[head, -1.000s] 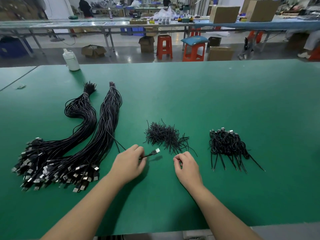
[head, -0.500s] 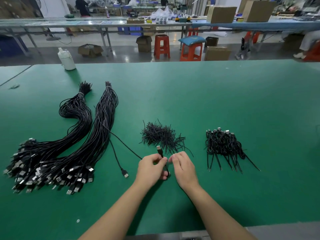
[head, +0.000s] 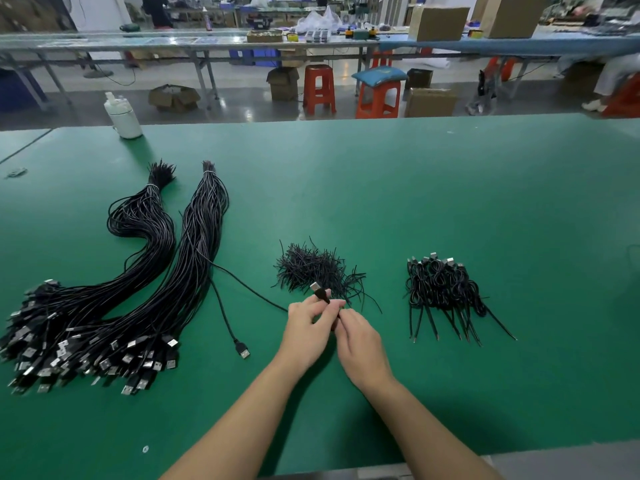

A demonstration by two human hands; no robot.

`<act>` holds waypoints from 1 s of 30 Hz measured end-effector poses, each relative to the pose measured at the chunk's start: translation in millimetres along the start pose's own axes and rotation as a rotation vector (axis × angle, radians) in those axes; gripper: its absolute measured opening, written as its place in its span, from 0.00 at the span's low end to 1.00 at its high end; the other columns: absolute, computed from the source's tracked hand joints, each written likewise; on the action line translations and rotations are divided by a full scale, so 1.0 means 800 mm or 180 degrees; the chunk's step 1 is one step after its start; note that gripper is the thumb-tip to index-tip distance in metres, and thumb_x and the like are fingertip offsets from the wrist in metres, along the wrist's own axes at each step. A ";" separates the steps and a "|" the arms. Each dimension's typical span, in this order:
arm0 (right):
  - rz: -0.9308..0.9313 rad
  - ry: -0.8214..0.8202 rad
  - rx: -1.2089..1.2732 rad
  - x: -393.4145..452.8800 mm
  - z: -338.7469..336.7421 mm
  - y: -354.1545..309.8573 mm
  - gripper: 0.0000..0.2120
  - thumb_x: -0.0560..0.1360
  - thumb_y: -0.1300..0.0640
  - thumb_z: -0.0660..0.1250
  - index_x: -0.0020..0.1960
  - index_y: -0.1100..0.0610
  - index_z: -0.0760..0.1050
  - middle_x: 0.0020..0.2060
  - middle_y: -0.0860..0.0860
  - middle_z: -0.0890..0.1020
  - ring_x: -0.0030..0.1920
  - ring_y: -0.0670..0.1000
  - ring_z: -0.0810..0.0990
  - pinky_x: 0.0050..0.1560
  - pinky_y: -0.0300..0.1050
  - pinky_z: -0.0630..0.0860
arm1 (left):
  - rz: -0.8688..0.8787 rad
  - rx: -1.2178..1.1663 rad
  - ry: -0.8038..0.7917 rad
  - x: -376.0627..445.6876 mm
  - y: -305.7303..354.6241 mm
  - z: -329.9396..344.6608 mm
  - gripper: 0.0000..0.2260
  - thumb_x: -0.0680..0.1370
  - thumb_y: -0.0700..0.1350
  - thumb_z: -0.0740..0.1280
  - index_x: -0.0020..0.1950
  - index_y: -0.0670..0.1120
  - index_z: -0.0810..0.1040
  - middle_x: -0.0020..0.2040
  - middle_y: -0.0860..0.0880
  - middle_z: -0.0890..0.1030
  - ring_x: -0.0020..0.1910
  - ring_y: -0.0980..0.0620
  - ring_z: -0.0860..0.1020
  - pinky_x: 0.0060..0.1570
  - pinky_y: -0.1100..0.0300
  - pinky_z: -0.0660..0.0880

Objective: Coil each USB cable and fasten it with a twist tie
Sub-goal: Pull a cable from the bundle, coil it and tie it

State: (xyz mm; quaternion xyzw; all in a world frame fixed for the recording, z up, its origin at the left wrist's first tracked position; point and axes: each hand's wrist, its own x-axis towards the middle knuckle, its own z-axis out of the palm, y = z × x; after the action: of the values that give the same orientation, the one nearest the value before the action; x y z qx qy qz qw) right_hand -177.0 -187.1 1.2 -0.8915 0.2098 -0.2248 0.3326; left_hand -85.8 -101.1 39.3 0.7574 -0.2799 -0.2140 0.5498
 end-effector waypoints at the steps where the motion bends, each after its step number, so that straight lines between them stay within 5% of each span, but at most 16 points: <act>1: 0.0020 -0.0031 0.0008 0.000 0.000 -0.001 0.12 0.82 0.54 0.52 0.53 0.55 0.74 0.44 0.49 0.78 0.45 0.50 0.75 0.45 0.49 0.73 | -0.0071 -0.0092 -0.0164 0.002 0.000 -0.002 0.10 0.82 0.48 0.64 0.50 0.54 0.86 0.58 0.57 0.81 0.69 0.51 0.70 0.70 0.51 0.66; 7: 0.0038 -0.0187 0.0008 -0.002 0.000 -0.001 0.11 0.83 0.55 0.53 0.56 0.56 0.73 0.46 0.51 0.80 0.45 0.54 0.78 0.46 0.53 0.75 | -0.0225 -0.0182 -0.0600 -0.001 0.009 -0.010 0.12 0.83 0.47 0.60 0.55 0.56 0.84 0.59 0.63 0.80 0.68 0.63 0.68 0.67 0.66 0.64; 10: -0.0034 -0.0143 -0.0093 -0.003 -0.001 -0.006 0.10 0.82 0.51 0.54 0.45 0.52 0.68 0.39 0.47 0.75 0.39 0.51 0.74 0.40 0.49 0.70 | -0.0243 -0.0402 -0.0578 -0.001 0.016 -0.017 0.13 0.84 0.46 0.59 0.58 0.52 0.84 0.63 0.62 0.78 0.67 0.67 0.70 0.60 0.75 0.64; 16: -0.0117 -0.0175 -0.0102 -0.001 -0.003 -0.010 0.10 0.82 0.49 0.57 0.44 0.51 0.66 0.41 0.45 0.69 0.39 0.50 0.71 0.42 0.51 0.72 | -0.0097 -0.0916 -0.0059 0.002 0.032 -0.026 0.18 0.85 0.45 0.55 0.52 0.49 0.86 0.62 0.55 0.81 0.66 0.64 0.73 0.66 0.67 0.64; 19: -0.0215 -0.0275 -0.0051 -0.001 -0.005 -0.012 0.09 0.82 0.47 0.56 0.48 0.52 0.69 0.45 0.43 0.71 0.44 0.47 0.73 0.45 0.48 0.74 | 0.0058 -0.1566 0.0156 0.009 0.038 -0.037 0.19 0.86 0.43 0.52 0.56 0.41 0.83 0.60 0.45 0.83 0.65 0.52 0.77 0.68 0.55 0.68; 24: -0.0301 -0.0331 -0.0040 -0.003 -0.007 -0.012 0.14 0.81 0.46 0.54 0.50 0.54 0.74 0.47 0.46 0.78 0.50 0.47 0.75 0.51 0.48 0.75 | -0.0535 -0.3477 -0.0099 0.020 0.040 -0.062 0.20 0.85 0.46 0.51 0.57 0.33 0.77 0.61 0.35 0.80 0.60 0.37 0.80 0.53 0.48 0.81; 30: -0.0038 -0.0383 -0.0066 -0.003 -0.006 -0.008 0.16 0.80 0.41 0.52 0.44 0.50 0.70 0.37 0.47 0.76 0.38 0.48 0.75 0.42 0.52 0.74 | -0.0898 -0.3447 -0.0531 0.017 0.030 -0.071 0.19 0.82 0.49 0.55 0.58 0.39 0.81 0.61 0.37 0.81 0.41 0.47 0.85 0.30 0.61 0.77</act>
State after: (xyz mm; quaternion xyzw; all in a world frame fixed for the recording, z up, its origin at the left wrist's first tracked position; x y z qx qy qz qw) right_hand -180.6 -184.1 8.1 -0.9081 0.1864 -0.1705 0.3340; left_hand -44.3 -75.1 78.8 0.3779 -0.0687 -0.4577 0.8019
